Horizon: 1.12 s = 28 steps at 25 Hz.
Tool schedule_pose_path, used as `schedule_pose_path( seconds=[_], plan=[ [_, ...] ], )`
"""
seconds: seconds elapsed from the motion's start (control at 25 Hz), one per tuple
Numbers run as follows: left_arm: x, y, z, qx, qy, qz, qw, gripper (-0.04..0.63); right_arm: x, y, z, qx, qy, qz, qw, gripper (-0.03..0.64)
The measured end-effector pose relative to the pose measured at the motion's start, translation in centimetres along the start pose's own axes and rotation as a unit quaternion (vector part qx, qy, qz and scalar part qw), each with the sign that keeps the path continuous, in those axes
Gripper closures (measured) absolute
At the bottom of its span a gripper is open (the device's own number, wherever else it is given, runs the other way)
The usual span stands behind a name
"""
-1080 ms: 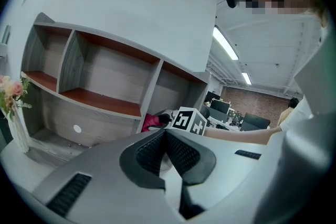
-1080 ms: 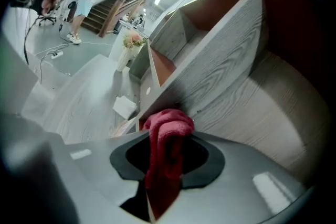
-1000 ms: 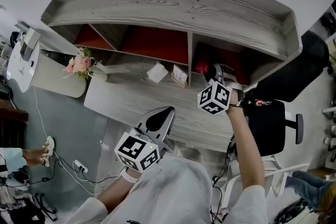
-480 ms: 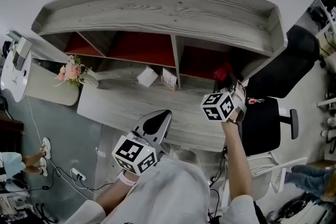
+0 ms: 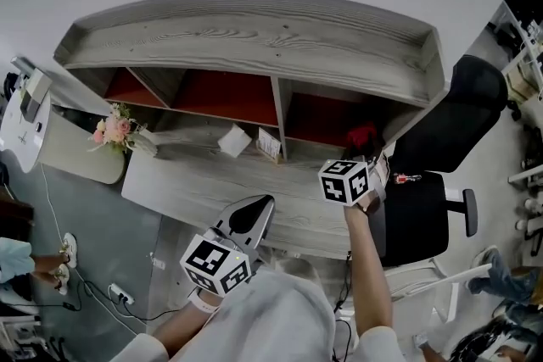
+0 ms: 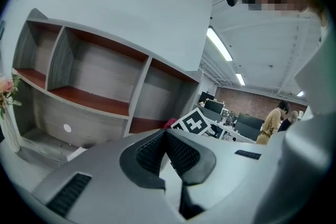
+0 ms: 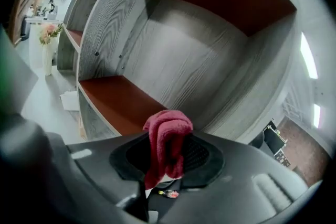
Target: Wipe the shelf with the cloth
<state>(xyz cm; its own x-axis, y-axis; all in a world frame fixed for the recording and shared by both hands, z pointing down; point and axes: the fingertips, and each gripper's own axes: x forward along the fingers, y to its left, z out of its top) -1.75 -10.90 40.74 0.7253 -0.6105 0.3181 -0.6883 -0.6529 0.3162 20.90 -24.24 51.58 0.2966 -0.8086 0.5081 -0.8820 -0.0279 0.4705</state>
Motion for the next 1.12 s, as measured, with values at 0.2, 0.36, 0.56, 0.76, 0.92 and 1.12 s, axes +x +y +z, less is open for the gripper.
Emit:
schedule_pose_path(
  seconds=[0.2,0.36,0.56,0.76,0.92,1.12],
  plan=[
    [-0.1,0.3,-0.1,-0.004,-0.001,0.002,1.0,0.589,1.2,0.8,1.0,-0.043,0.022,0.019,0.999,0.488],
    [-0.1,0.3,-0.3,-0.006,0.0,-0.001,1.0,0.589,1.9,0.6,1.5,0.004,0.03,0.032,0.999,0.488],
    [-0.4,1.0,0.0,-0.006,-0.002,0.005,1.0,0.589,0.9,-0.3,1.2,0.11,0.015,0.022,0.994,0.488],
    [-0.6,1.7,0.1,-0.009,-0.003,0.011,0.9999,0.589,-0.8,-1.2,-0.2,0.197,0.011,0.015,0.98,0.488],
    [-0.2,1.3,0.0,-0.008,0.0,0.002,1.0,0.589,-1.7,-2.5,-1.4,0.306,0.005,0.013,0.952,0.488],
    [0.1,0.7,0.2,-0.003,0.001,-0.007,1.0,0.589,-2.2,-3.4,-1.4,0.474,-0.029,0.033,0.879,0.488]
  ],
)
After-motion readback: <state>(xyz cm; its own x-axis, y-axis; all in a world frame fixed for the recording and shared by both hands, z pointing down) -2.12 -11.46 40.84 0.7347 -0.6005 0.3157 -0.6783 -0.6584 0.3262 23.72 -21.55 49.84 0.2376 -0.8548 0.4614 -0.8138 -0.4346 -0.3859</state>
